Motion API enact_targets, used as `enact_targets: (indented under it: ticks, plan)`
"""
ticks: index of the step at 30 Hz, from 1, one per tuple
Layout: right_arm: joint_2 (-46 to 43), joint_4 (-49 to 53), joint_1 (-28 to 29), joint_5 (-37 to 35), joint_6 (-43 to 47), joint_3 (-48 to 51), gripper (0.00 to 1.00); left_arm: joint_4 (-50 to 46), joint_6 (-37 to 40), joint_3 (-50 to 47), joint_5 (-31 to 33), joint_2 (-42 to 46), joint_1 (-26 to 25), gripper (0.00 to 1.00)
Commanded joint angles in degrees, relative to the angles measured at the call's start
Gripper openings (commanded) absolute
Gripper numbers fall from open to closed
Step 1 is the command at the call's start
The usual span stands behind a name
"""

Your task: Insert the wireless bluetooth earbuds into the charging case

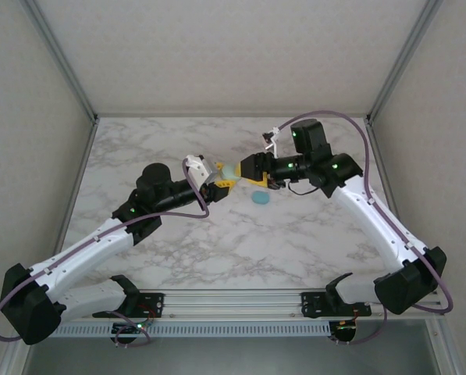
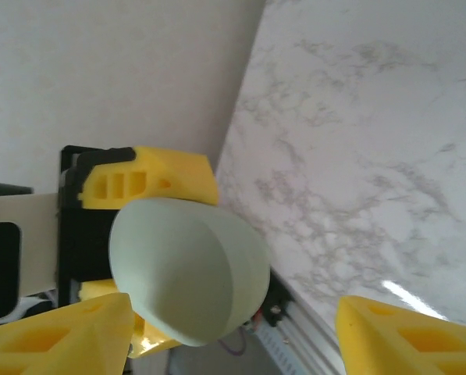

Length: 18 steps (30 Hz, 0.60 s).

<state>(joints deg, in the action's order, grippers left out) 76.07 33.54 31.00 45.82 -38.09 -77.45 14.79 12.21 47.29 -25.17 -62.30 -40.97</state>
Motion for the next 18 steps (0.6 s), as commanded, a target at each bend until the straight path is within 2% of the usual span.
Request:
enact_targets:
  ticks: [1, 7, 11, 16, 18]
  plan:
    - [0.2, -12.8, -0.3, 8.5, -8.4, 3.8, 0.70, 3.6, -1.3, 1.9, -1.7, 0.3, -0.6, 0.24]
    - [1.0, -27.1, -0.7, 13.8, -18.5, 8.2, 0.64, 5.0, -1.9, 1.8, -3.2, 0.9, -0.6, 0.25]
    - [1.7, -34.2, -0.9, 15.7, -23.8, 10.1, 0.51, 5.4, -1.8, 1.7, -3.0, 0.8, -0.6, 0.26]
    - [1.5, -33.2, -1.1, 14.3, -23.3, 10.9, 0.35, 4.7, -1.3, 1.8, -2.4, 0.5, -0.6, 0.28]
    - [0.9, -30.6, -1.3, 12.3, -21.4, 11.0, 0.29, 2.2, -0.6, 2.1, -0.6, 0.4, -0.6, 0.38]
